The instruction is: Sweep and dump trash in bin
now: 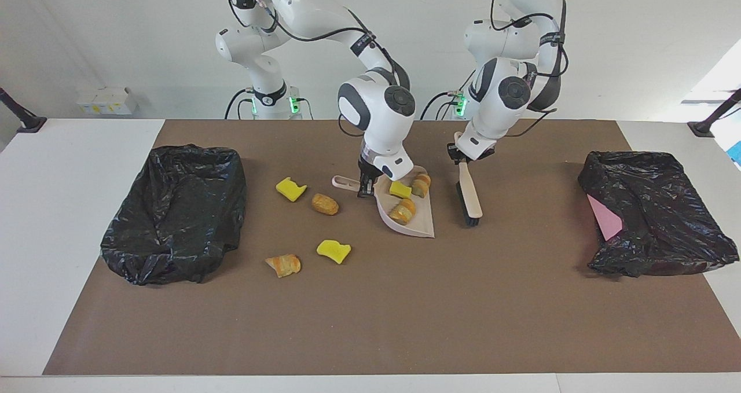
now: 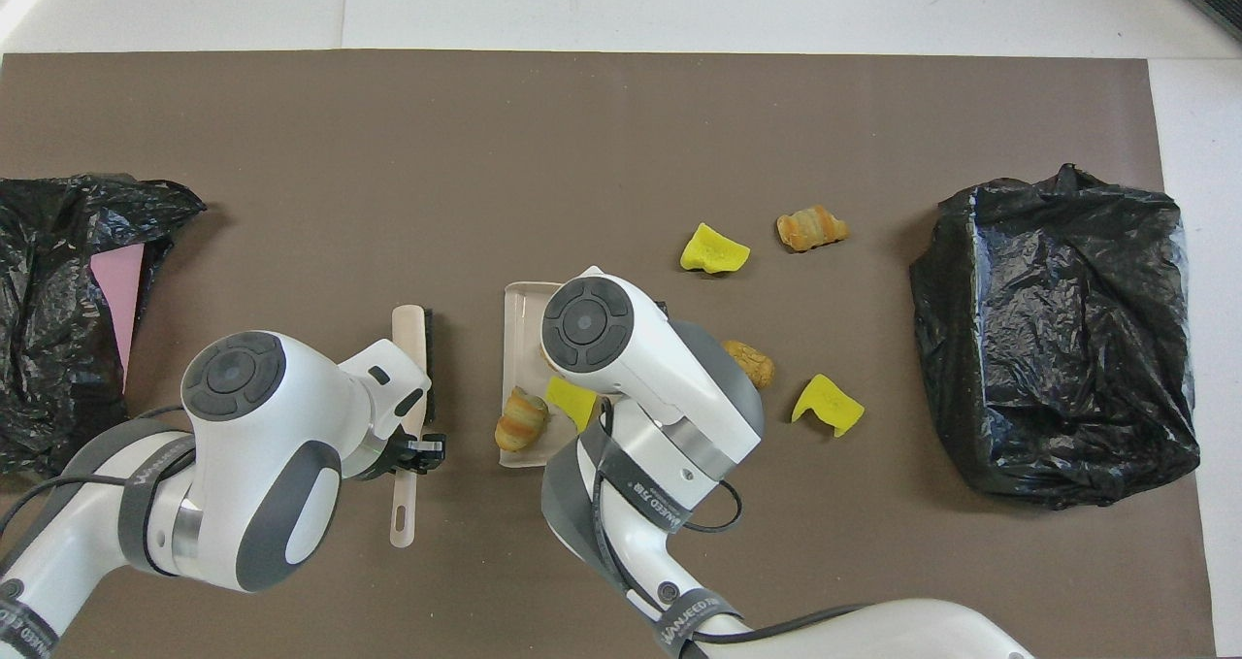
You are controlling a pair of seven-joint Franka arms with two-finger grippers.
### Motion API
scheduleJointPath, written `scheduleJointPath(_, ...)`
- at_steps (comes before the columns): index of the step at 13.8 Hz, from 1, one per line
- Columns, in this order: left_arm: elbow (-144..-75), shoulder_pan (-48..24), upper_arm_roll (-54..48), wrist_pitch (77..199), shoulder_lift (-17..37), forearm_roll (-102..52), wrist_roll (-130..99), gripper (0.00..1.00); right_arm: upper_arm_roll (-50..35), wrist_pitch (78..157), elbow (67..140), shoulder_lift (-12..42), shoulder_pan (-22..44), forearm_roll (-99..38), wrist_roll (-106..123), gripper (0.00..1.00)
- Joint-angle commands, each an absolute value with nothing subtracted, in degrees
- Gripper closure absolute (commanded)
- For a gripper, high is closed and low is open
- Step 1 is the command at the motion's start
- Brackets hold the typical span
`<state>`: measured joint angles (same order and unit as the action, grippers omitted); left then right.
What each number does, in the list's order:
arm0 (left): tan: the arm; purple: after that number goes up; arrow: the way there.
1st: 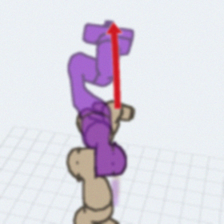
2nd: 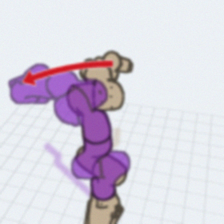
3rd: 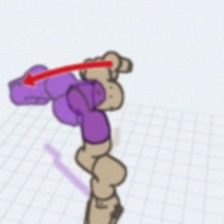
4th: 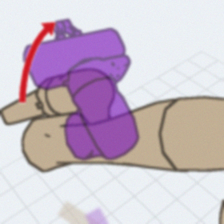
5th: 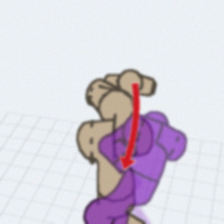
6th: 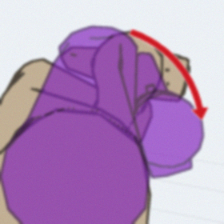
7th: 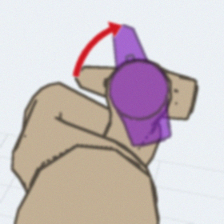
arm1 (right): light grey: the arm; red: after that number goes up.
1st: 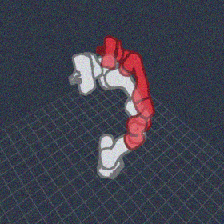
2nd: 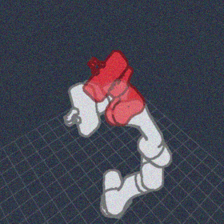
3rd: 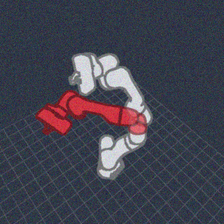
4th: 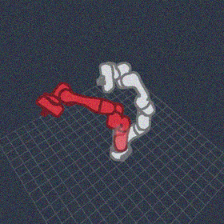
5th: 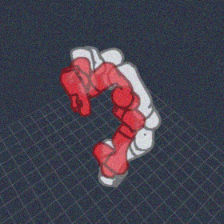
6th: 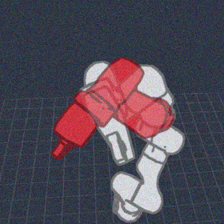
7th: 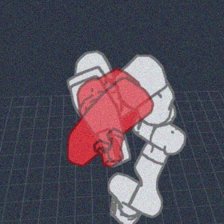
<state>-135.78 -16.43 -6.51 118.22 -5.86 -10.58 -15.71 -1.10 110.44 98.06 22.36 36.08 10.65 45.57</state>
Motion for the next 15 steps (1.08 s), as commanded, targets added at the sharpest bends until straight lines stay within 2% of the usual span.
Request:
scheduleJointPath(1, -137.7, -17.5, -5.9, 119.6, -7.8, -10.6, -16.6, 1.0, -1.6, 111.6, 100.1, 21.0, 35.1, 12.0, 47.7, 1.0)
scheduleJointPath(6, -134.3, -15.8, -5.5, 120.1, -6.6, -10.4, -16.3, 1.0, -1.6, 112.4, 100.0, 21.2, 34.9, 12.0, 47.6, 1.0)
scheduleJointPath(8, -131.7, -11.7, -5.4, 119.1, -6.7, -9.4, -15.6, 1.0, -1.5, 112.4, 100.0, 21.2, 34.6, 12.0, 47.7, 1.0)
scheduleJointPath(12, -127.4, -8.4, -5.5, 115.8, -6.7, -7.5, -15.4, 1.0, -1.5, 111.9, 99.5, 21.0, 33.7, 12.0, 48.1, 1.0)
scheduleJointPath(15, -127.8, -7.8, -5.5, 115.9, -6.8, -7.5, -15.4, 1.0, -1.5, 110.6, 99.5, 17.5, 31.0, 12.0, 50.3, 1.0)
